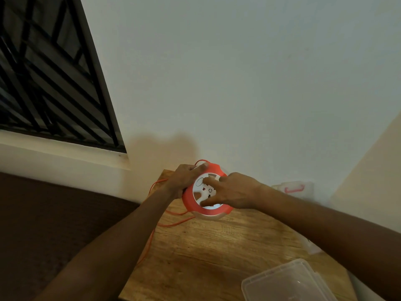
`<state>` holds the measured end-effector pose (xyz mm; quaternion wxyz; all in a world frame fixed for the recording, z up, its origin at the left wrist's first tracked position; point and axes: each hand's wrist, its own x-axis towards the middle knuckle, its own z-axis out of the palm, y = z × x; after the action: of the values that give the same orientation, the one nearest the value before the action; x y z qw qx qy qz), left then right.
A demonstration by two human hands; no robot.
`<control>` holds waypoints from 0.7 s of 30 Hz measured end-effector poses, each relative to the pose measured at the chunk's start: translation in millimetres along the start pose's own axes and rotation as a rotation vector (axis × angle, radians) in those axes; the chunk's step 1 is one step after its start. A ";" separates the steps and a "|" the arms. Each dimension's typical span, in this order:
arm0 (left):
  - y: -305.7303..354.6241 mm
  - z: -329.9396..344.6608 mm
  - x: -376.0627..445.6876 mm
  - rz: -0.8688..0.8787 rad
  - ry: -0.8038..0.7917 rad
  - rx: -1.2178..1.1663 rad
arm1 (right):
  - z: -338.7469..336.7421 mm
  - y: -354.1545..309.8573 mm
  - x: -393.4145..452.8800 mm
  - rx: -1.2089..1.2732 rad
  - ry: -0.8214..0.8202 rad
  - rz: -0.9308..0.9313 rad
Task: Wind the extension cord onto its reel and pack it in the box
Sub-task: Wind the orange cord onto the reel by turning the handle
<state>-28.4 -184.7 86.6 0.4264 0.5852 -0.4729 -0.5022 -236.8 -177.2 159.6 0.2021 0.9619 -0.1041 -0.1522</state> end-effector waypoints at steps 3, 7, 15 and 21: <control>2.0 -3.8 0.8 0.000 0.008 -0.014 | -2.8 -4.2 3.4 -0.111 0.008 -0.012; 4.6 -4.6 0.5 -0.006 -0.009 -0.046 | -8.9 -9.2 8.3 -0.192 0.014 0.038; 7.3 -2.7 2.9 -0.002 0.027 -0.033 | -19.3 -13.5 22.1 0.233 -0.018 0.321; 8.8 1.3 4.4 0.065 0.076 -0.047 | 1.1 -21.8 32.5 0.335 0.130 0.703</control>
<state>-30.6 -190.7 94.2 0.4734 0.5781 -0.4632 -0.4765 -203.9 -166.5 141.3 0.0881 0.8949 -0.4375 0.0065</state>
